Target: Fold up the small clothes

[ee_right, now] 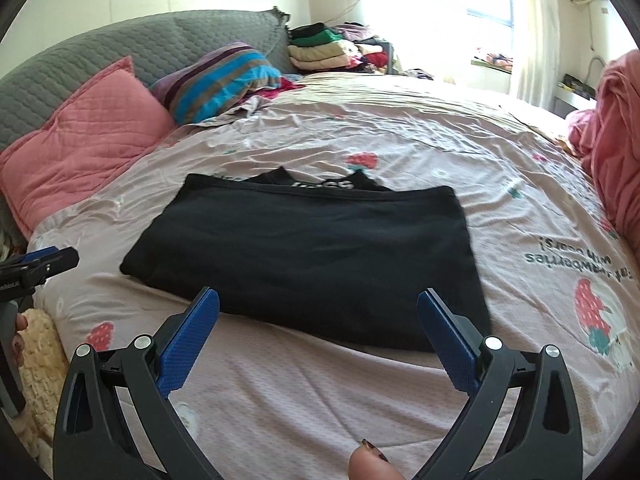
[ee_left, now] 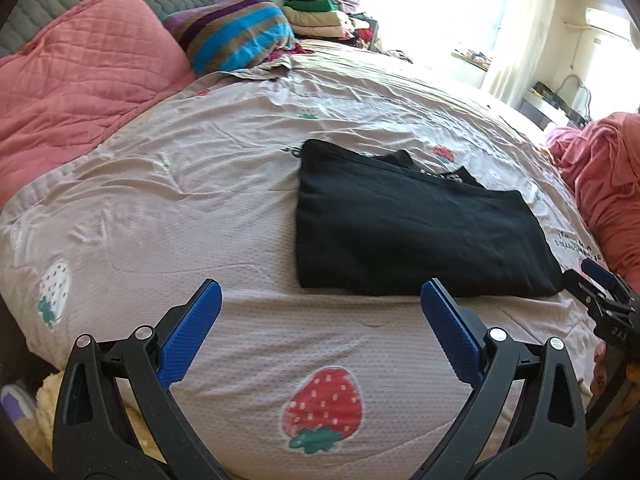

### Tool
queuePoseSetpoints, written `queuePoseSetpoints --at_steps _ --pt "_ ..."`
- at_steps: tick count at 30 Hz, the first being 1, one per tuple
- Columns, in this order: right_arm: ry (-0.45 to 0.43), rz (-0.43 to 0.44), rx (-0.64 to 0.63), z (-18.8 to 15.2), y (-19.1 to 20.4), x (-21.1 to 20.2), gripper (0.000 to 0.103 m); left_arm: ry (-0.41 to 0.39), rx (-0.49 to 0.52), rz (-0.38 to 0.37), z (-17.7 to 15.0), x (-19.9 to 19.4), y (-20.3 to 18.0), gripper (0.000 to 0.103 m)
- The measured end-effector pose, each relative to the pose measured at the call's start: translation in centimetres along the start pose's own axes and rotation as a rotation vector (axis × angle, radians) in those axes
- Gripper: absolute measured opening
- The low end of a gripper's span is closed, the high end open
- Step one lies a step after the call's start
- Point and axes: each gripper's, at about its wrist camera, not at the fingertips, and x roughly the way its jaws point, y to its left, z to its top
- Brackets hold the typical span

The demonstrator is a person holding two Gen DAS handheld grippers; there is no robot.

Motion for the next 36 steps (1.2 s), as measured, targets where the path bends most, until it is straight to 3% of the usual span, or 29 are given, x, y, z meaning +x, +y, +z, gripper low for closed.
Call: queuePoseSetpoints --at_steps 36 --pt "0.039 0.124 -0.240 1.3 13.1 4.5 0.099 -0.008 -0.157 0.068 0.7 0.9 7.8 0.093"
